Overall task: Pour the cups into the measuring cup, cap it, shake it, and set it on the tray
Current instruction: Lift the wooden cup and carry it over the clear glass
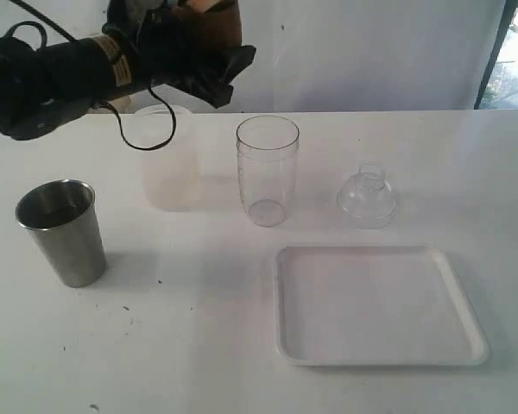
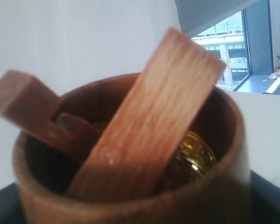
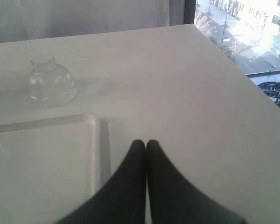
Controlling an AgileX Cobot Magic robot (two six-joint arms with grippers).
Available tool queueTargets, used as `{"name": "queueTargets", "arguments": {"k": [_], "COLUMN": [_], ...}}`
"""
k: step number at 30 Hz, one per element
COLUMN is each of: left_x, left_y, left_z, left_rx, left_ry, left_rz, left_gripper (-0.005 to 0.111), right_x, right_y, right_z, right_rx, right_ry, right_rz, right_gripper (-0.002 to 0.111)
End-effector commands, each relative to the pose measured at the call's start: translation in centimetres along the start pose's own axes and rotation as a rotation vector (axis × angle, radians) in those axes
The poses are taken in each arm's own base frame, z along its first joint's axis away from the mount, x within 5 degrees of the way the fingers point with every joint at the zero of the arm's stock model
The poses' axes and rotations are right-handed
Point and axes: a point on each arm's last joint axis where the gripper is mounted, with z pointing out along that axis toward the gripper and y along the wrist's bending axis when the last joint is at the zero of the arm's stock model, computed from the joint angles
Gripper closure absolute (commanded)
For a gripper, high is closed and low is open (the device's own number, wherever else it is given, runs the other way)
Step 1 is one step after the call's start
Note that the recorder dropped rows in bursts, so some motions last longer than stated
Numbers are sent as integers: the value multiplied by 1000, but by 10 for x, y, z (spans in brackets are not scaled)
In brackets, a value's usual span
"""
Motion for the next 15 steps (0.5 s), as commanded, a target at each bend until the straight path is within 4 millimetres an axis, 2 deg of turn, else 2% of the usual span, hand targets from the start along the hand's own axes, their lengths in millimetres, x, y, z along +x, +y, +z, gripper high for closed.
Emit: {"name": "queueTargets", "arguments": {"k": [1,8,15], "left_x": [8,18,20], "left_y": [5,17,26], "left_z": [21,51,75], "left_rx": [-7,-38,-55], "left_ry": [1,31,-5], "left_rz": [71,127,300], "left_gripper": [107,107,107], "right_x": [1,1,1], "right_y": [0,0,0], "right_z": [0,0,0], "right_rx": [-2,-2,-2], "right_ry": [-8,-8,-8], "right_rz": [-13,-13,-13], "right_gripper": [108,108,108]}}
